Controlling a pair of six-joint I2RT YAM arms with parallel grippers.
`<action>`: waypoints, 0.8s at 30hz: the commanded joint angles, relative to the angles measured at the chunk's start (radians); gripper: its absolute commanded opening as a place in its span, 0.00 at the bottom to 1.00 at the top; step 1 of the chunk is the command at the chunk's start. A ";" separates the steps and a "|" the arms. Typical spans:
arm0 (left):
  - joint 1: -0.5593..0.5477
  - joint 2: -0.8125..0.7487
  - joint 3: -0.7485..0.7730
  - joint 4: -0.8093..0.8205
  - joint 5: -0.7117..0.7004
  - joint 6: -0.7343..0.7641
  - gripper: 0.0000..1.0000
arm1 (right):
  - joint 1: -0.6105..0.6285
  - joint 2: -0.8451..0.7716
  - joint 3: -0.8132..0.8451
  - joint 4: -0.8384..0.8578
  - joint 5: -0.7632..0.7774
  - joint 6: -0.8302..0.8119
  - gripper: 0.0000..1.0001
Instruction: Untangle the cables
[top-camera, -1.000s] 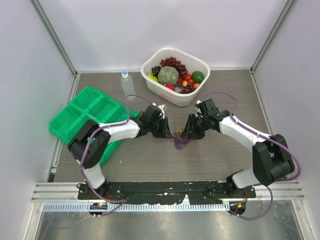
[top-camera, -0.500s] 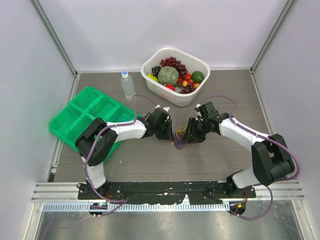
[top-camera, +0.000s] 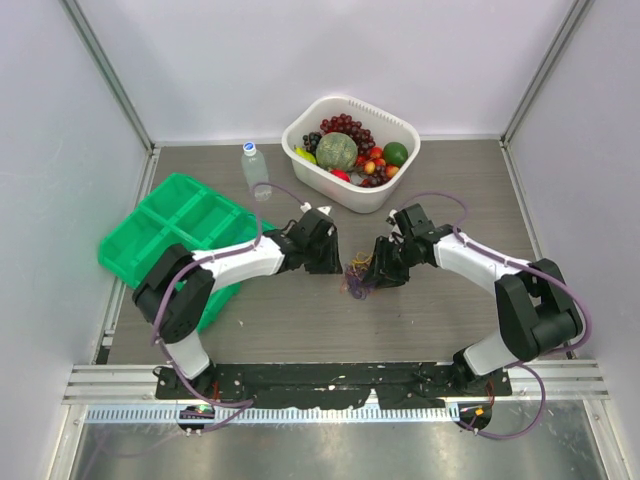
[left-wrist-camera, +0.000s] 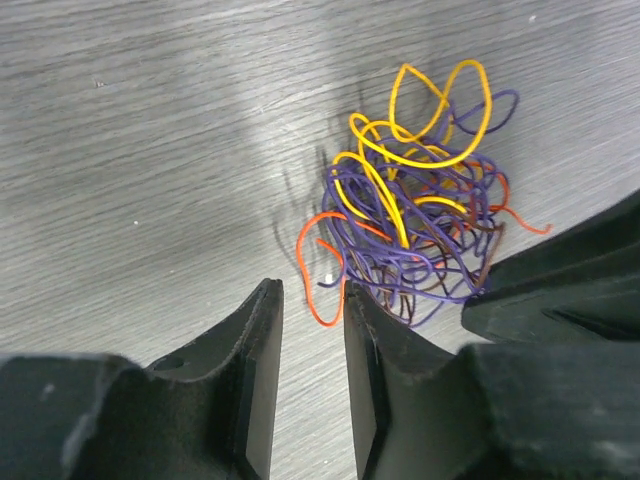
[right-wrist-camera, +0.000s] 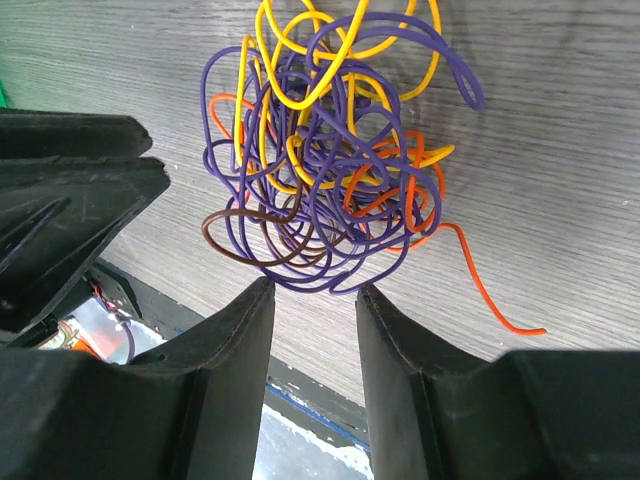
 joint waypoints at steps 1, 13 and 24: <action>0.002 0.091 0.098 -0.094 -0.019 0.055 0.33 | 0.002 0.010 0.041 0.012 -0.017 -0.019 0.43; -0.010 0.151 0.112 -0.095 0.001 0.041 0.34 | 0.002 0.020 0.011 0.041 -0.010 0.018 0.43; -0.055 0.242 0.203 -0.248 -0.123 0.010 0.30 | 0.004 0.035 0.034 0.028 0.064 0.061 0.43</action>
